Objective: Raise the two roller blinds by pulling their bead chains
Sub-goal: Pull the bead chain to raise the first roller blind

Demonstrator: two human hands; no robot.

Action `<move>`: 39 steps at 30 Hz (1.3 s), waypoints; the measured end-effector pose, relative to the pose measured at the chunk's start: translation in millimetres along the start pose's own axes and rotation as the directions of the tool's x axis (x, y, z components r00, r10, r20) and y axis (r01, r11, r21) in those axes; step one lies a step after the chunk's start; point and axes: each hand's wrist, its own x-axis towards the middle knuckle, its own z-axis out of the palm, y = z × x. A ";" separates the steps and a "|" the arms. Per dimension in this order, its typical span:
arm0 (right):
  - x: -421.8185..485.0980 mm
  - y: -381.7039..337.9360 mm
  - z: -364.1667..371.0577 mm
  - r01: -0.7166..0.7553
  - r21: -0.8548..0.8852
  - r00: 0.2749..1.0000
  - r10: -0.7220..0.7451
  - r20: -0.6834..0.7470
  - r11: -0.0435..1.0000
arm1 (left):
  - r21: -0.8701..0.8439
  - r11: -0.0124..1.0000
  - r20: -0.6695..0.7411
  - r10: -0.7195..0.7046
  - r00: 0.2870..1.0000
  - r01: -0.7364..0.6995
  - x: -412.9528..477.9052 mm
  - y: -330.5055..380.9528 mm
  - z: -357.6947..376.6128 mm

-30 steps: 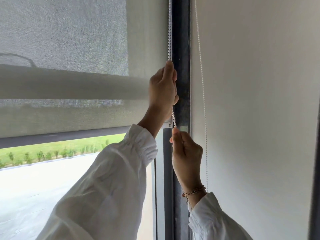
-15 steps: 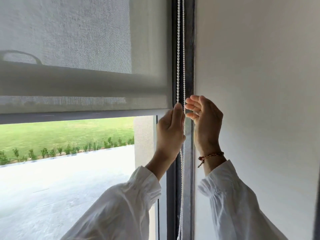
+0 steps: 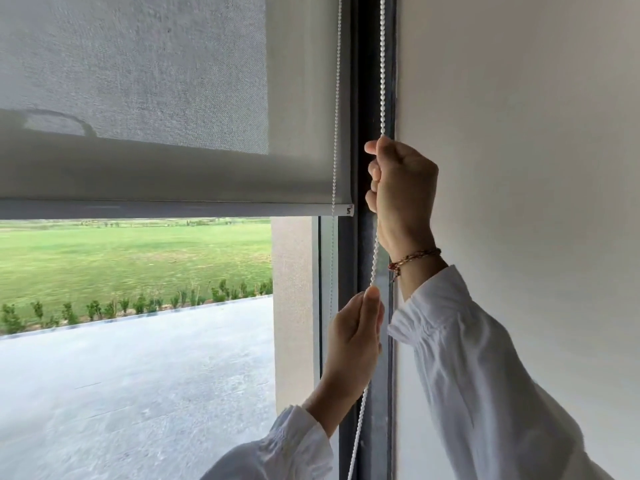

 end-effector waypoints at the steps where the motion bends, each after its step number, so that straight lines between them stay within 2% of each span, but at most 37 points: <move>1: -0.8 2.4 0.6 0.066 -0.040 0.998 -0.066 -0.014 0.997 | -0.005 1.000 -0.010 0.005 1.000 -0.005 0.1 -0.1 0.0; 3: -2.8 1.4 0.5 0.112 -0.034 0.993 -0.113 -0.024 0.993 | 0.011 0.999 -0.015 0.038 0.999 -0.037 1.5 -0.9 -0.9; 6: -9.0 2.0 -7.7 0.089 0.061 0.995 -0.087 -0.038 0.994 | 0.075 0.994 0.000 0.075 0.997 -0.075 -0.2 -7.1 -4.6; 9: -20.8 13.9 -21.0 0.059 0.067 0.997 -0.056 -0.048 0.996 | 0.232 0.966 0.032 0.112 0.993 -0.116 -9.0 -19.3 -10.0; 11: -27.9 21.6 -25.9 0.036 0.069 0.999 -0.033 -0.043 0.997 | 0.263 0.961 0.036 0.083 0.996 -0.090 -14.4 -26.0 -12.5; 20: -27.9 27.4 -31.7 0.052 -0.001 0.997 -0.052 -0.049 0.999 | 0.238 0.968 0.032 0.077 0.997 -0.082 -16.2 -32.1 -6.4; 29: -32.9 37.2 -43.8 0.163 -0.092 0.983 -0.169 -0.065 0.982 | 0.248 0.966 0.061 0.056 0.997 -0.069 -15.1 -37.7 -0.5; 39: -40.6 44.6 -53.7 0.152 -0.085 0.985 -0.157 -0.064 0.985 | 0.272 0.961 0.051 0.041 0.998 -0.054 -23.7 -46.7 5.0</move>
